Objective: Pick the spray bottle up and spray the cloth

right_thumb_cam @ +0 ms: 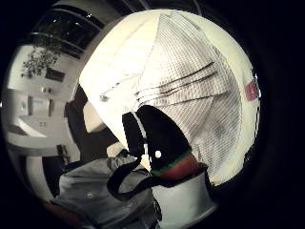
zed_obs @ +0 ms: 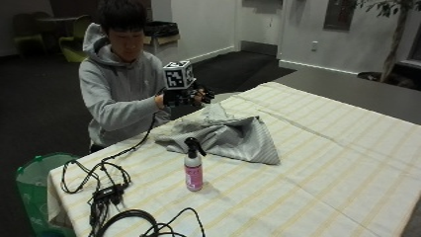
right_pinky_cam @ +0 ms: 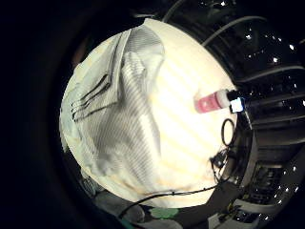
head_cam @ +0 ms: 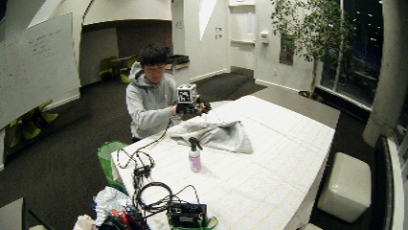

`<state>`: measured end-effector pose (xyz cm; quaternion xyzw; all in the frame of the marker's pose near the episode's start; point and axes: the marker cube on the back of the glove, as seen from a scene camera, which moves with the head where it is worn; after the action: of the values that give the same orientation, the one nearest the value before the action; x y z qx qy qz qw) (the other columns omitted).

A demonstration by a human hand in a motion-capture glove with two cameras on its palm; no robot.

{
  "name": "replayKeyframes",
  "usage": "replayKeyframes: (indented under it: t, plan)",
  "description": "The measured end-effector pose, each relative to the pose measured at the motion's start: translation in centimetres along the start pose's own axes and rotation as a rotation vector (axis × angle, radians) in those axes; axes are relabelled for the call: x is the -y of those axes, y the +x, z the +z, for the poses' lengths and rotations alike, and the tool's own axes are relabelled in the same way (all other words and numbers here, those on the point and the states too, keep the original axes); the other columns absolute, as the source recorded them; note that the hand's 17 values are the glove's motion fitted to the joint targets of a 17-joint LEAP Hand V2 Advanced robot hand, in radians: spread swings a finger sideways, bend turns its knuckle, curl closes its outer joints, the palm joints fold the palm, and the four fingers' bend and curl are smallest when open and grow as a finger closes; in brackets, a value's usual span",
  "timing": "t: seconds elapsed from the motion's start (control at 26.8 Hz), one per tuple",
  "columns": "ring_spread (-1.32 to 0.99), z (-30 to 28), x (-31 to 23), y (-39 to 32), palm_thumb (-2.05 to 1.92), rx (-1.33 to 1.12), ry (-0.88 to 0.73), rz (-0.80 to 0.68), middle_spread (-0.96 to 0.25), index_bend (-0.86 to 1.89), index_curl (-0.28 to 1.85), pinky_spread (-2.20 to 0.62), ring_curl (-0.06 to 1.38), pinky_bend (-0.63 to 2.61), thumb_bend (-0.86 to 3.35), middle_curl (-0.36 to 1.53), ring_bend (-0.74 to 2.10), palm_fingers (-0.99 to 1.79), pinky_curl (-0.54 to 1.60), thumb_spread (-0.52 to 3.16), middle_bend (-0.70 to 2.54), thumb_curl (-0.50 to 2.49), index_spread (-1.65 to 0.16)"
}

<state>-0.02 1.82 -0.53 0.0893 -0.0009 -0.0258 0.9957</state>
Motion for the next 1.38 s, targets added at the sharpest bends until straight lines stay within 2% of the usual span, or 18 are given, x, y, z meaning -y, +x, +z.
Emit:
replayKeyframes:
  t: [0.37, 0.78, 1.01, 1.38]
  plan:
    - [0.08, -0.7, -3.0, 1.5, 0.38, 0.061, 0.229, -0.030, -0.05, 0.15, 0.20, 0.27, 0.18, 0.50, 0.03, 0.23, 0.29, 0.14, 0.28, 1.09, 0.22, 0.20, -0.40]
    - [0.06, -0.1, -6.8, 8.3, 0.37, 0.167, 0.561, 0.089, -0.06, 0.14, 0.22, 0.26, 0.21, 0.46, -0.03, 0.27, 0.32, 0.19, 0.29, 1.08, 0.24, 0.23, -0.39]
    - [0.05, 1.4, -7.2, 12.8, 0.36, 0.196, 0.577, 0.200, -0.06, 0.09, 0.20, 0.26, 0.23, 0.49, -0.03, 0.29, 0.35, 0.13, 0.31, 1.05, 0.24, 0.23, -0.37]
    - [0.05, 4.1, -6.1, 18.1, 0.37, 0.353, 0.458, 0.364, -0.04, 0.10, 0.17, 0.26, 0.25, 0.54, -0.02, 0.30, 0.38, 0.08, 0.33, 1.03, 0.24, 0.25, -0.35]
